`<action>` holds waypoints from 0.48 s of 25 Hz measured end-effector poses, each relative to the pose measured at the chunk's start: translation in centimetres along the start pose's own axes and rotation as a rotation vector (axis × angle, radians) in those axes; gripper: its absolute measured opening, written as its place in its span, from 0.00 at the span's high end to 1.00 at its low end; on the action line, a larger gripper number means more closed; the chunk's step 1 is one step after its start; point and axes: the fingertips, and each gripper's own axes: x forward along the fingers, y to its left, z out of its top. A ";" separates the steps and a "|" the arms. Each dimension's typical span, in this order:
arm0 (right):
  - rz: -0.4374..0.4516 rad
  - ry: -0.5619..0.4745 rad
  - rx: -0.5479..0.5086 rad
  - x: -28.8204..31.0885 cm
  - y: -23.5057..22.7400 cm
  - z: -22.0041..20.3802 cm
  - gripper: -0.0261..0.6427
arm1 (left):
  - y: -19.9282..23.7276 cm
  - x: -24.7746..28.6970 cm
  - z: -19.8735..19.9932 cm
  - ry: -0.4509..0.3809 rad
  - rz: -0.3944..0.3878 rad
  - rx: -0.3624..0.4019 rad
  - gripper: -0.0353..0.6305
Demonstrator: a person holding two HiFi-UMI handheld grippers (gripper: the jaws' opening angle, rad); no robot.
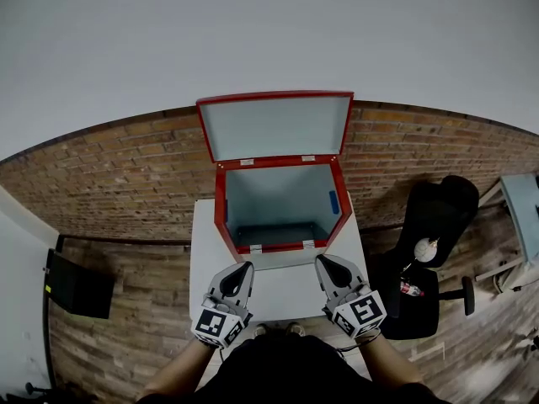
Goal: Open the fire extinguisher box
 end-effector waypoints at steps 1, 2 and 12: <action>-0.001 0.010 0.004 -0.1 0.3 -0.5 0.93 | -0.3 -0.1 -0.5 0.011 -0.003 -0.005 0.91; -0.001 0.020 0.008 -0.2 0.5 -0.9 0.93 | -0.6 -0.2 -1.0 0.021 -0.007 -0.008 0.91; 0.007 0.120 0.030 -0.6 3.0 -4.2 0.93 | -2.6 -0.8 -3.6 0.018 -0.036 0.003 0.91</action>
